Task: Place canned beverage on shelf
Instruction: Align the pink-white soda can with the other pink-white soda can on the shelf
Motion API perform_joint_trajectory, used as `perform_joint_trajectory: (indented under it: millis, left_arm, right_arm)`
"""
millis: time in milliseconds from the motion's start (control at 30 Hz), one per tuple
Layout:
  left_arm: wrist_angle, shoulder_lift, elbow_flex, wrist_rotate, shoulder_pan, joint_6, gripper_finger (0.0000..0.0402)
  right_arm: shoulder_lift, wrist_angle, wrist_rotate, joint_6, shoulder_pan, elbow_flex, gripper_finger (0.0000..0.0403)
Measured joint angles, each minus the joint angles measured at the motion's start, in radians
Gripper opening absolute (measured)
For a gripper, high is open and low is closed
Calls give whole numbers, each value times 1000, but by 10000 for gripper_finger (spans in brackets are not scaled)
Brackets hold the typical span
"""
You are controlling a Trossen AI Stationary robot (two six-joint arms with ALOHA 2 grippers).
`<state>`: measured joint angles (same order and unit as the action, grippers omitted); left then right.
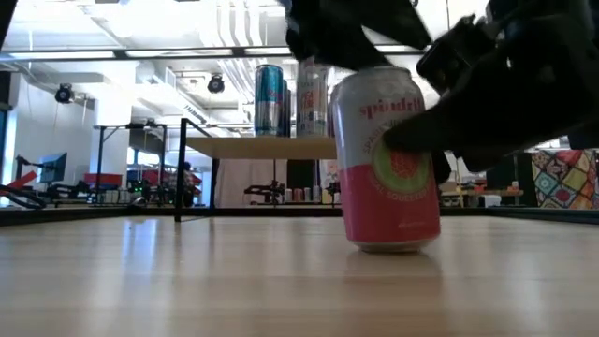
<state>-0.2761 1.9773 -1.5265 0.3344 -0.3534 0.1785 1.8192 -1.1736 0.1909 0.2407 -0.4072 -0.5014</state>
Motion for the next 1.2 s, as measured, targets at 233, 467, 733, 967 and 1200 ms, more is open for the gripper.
perform_joint_trajectory:
  millis: [233,467,733,967,1200]
  left_arm:
    - [-30,-35,2,100,-4,-10,341]
    - [-38,-70,10,265,-19,-16,341]
    - [91,-110,126,399,-78,-37,334]
    - [414,-191,387,416,-75,-3,334]
    - [892,-271,705,437,-71,3,334]
  right_arm:
    - [-1,-7,-4,12,8,4,300]
    - [-166,28,-8,-5,68,73,300]
    - [-450,35,8,-12,159,227,300]
    - [-611,35,54,-5,159,347,300]
    - [-691,34,68,-22,159,378,300]
